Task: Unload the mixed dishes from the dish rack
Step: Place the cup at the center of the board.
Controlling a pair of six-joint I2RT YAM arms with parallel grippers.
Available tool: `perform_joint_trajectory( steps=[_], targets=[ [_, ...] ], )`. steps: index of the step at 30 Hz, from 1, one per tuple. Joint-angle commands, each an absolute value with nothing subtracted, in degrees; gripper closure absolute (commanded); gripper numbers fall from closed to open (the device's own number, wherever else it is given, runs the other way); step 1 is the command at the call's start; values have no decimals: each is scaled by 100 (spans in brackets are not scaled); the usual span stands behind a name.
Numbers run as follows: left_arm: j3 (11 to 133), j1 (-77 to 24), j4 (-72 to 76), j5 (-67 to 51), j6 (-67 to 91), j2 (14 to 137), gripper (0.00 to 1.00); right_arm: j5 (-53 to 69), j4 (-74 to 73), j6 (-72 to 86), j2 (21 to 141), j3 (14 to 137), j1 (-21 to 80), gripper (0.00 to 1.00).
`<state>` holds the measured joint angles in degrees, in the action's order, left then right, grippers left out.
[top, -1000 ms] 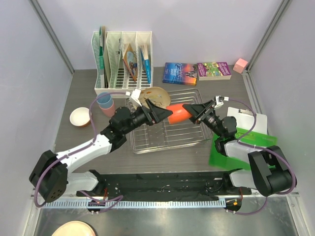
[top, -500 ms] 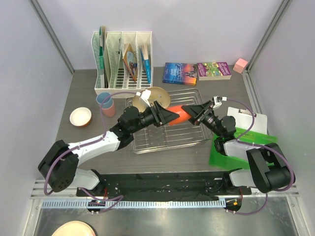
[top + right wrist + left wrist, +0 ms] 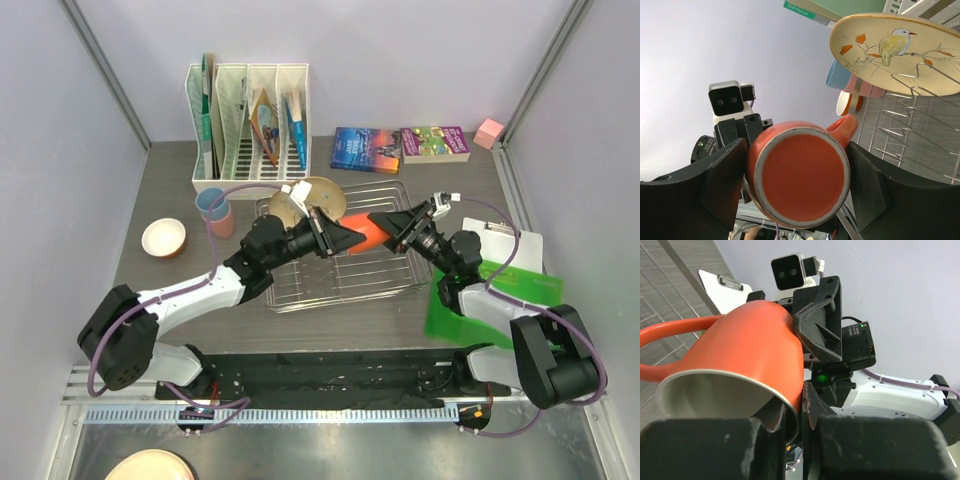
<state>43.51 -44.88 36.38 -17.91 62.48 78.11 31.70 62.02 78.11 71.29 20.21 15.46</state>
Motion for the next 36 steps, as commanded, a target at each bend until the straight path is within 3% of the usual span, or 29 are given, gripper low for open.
perform_joint_trajectory(
  steps=[1,3,7,11,20,28,36],
  targets=[
    [4684,-4482,3166,-1609,5872,7533,100,3077,5048,6297,6461,2644,1556,34],
    [5008,-4474,2361,-1495,5486,7462,100,2692,3723,5795,6032,2882,1556,16],
    [5545,-4465,1180,-1240,4783,7330,100,1579,1586,4669,5459,3750,1547,1],
    [6108,-4465,125,-941,4220,7295,100,222,-207,4044,5256,4280,1556,0],
    [6688,-4474,-1246,-237,3200,7207,100,-2151,-527,4342,3984,3543,1547,2],
    [7259,-5018,-2012,-502,2234,7110,100,-2241,-808,4166,3726,3489,1547,3],
    [8392,-6809,-3628,928,1056,7725,100,-2057,-1046,4157,4060,3691,1547,4]
  ],
)
